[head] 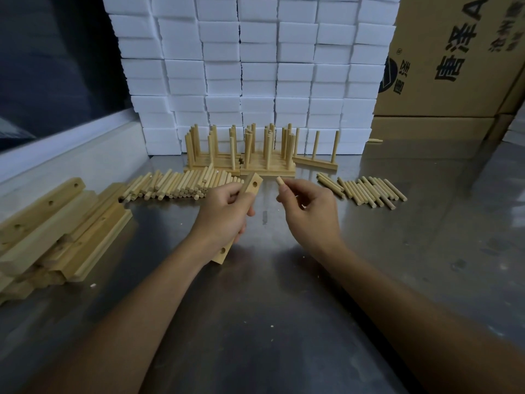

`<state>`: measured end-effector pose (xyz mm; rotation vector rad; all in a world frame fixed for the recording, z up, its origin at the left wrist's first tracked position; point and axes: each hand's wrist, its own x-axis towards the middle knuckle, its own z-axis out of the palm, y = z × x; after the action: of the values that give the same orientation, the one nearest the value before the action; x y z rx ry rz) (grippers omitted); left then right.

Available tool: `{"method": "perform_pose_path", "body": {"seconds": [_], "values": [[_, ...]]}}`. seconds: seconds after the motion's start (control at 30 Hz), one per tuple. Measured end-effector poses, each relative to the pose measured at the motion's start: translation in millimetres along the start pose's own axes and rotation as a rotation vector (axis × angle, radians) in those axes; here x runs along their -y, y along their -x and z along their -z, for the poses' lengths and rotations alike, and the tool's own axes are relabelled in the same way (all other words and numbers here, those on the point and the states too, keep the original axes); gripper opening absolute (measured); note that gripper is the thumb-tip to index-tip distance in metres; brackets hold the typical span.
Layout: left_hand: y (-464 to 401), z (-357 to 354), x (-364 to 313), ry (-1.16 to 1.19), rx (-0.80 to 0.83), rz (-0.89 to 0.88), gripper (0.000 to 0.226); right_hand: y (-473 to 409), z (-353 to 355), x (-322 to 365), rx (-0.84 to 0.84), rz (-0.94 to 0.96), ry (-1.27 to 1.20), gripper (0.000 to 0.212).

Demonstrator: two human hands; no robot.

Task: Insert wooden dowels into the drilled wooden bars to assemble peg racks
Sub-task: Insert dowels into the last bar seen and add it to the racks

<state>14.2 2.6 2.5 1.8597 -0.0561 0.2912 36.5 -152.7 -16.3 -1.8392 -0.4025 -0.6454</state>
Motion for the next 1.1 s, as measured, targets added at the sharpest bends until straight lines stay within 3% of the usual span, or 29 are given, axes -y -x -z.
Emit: {"method": "perform_pose_path", "body": {"seconds": [0.2,0.33,0.5,0.57,0.73,0.93,1.1], "values": [[-1,0,2,0.077,0.052,0.038,0.020,-4,2,8,-0.069,-0.005,-0.007,0.007],[-2,3,3,0.149,0.044,0.091,0.018,-7,10,14,-0.109,-0.188,-0.371,0.013],[-2,5,5,0.149,0.009,0.098,0.020,-5,10,15,0.013,-0.392,-0.468,0.012],[-3,5,5,0.146,-0.011,0.105,0.022,-4,9,15,0.096,-0.415,-0.460,0.027],[-3,5,6,0.141,0.002,0.091,0.017,2,3,18,0.309,-0.370,-0.229,0.048],[-3,3,5,0.111,0.024,0.063,0.017,2,2,12,0.207,-0.109,-0.089,0.028],[-1,2,4,0.109,0.036,0.052,0.016,1,2,5,0.100,-0.021,-0.001,0.024]]}}
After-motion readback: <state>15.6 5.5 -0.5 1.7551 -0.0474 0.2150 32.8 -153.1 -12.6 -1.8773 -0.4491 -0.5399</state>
